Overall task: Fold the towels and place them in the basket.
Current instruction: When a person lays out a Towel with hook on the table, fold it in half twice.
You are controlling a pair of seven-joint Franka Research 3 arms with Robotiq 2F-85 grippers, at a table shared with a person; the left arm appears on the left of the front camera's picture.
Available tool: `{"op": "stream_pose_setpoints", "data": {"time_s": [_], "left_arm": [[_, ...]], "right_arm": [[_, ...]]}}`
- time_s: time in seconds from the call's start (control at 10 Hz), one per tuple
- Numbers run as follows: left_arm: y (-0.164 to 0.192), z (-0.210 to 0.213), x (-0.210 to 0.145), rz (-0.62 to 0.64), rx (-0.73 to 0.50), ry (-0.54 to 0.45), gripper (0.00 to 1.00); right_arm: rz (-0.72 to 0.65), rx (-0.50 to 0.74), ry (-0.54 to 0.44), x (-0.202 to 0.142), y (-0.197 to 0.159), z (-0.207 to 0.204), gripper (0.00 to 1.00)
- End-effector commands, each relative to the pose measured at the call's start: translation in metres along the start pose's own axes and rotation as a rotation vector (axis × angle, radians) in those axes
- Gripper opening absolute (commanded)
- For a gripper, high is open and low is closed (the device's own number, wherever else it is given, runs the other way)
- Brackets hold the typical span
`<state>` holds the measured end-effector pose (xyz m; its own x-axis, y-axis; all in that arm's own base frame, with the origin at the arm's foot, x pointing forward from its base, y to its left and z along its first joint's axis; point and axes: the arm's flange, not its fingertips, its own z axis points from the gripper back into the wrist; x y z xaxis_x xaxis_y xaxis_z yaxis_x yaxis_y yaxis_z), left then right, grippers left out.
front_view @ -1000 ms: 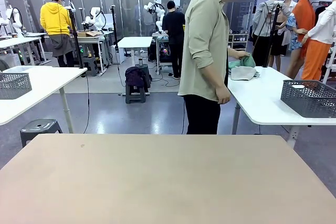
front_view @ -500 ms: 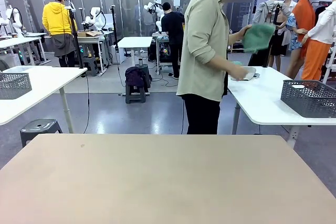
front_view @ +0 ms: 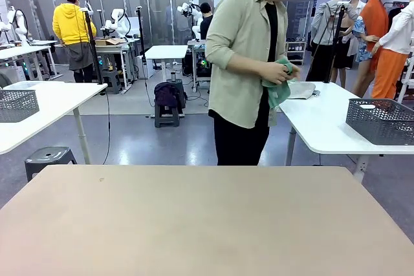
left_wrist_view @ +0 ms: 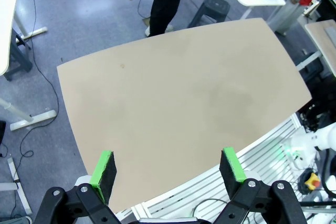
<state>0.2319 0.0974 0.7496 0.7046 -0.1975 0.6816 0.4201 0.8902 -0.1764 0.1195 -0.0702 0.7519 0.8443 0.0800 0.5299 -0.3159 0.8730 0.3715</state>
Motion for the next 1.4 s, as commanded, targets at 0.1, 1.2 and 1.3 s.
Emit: {"op": "stream_pose_setpoints", "data": {"time_s": [0.1,1.2,1.3], "left_arm": [[0.0004,-0.0002,0.0008,-0.014,-0.008,0.021,1.0],[0.0055,0.0053,0.0033,-0.001,-0.043,0.215,1.0],[0.0059,0.0051,0.0038,0.004,-0.038,0.221,1.0]], "right_arm": [[-0.013,-0.01,-0.003,-0.0061,0.0028,0.005,1.0],[-0.013,-0.01,-0.003,-0.0061,0.0028,0.005,1.0],[-0.013,-0.01,-0.003,-0.0061,0.0028,0.005,1.0]]}}
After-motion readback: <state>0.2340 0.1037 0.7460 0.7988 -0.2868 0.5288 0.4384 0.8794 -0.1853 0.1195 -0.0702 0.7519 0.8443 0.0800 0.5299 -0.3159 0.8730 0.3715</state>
